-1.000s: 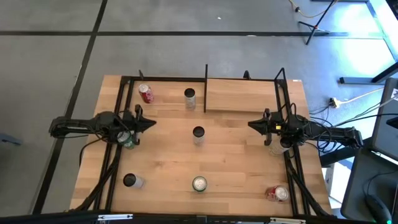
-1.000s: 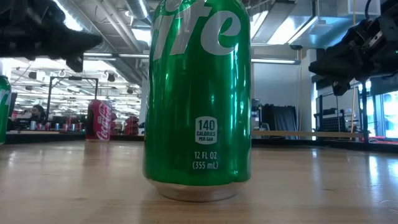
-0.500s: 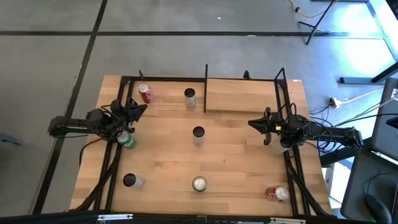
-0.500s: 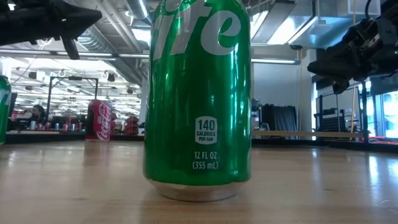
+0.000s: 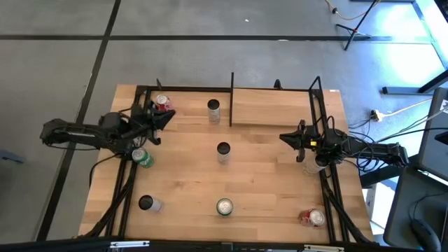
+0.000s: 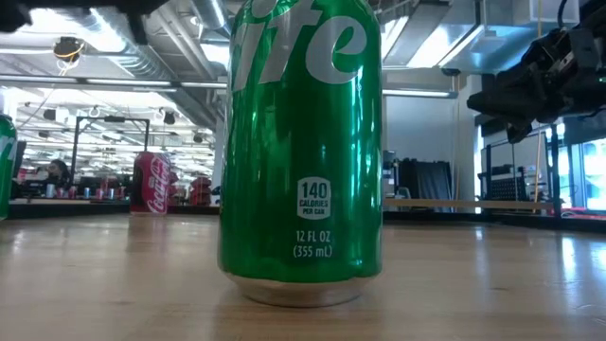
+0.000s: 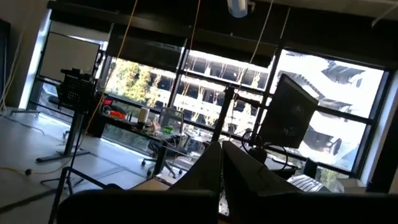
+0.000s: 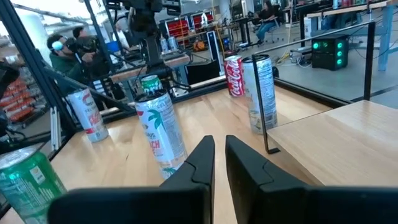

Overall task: Place canned beverage on shelf
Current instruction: Put the top white-pink soda can on the shelf

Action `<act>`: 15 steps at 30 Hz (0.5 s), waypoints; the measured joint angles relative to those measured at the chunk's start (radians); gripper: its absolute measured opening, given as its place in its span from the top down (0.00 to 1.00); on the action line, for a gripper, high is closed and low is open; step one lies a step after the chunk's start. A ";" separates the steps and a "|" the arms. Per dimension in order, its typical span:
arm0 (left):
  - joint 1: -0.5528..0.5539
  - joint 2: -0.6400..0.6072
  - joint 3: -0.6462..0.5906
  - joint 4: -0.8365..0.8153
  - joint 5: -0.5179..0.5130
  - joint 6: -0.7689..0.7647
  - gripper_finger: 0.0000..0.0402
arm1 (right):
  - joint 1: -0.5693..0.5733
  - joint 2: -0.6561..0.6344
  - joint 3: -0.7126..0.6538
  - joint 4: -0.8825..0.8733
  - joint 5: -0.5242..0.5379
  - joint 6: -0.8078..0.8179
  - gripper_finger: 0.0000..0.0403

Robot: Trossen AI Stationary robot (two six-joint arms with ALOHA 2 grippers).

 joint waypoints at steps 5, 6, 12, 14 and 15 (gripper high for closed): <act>0.013 0.145 0.103 0.046 -0.005 0.015 0.98 | 0.000 0.000 0.000 0.151 -0.029 0.183 0.93; 0.019 0.164 0.123 0.057 -0.016 0.024 0.98 | 0.000 0.000 0.000 0.190 -0.025 0.214 0.93; 0.055 0.270 0.206 0.053 -0.019 -0.010 0.97 | 0.000 0.000 0.000 0.374 0.074 0.282 0.93; 0.069 0.308 0.229 0.018 0.012 -0.012 0.93 | 0.000 -0.001 0.003 0.385 0.100 0.273 0.93; 0.077 0.329 0.246 0.004 0.022 -0.015 0.90 | 0.000 0.000 0.003 0.382 0.117 0.273 0.93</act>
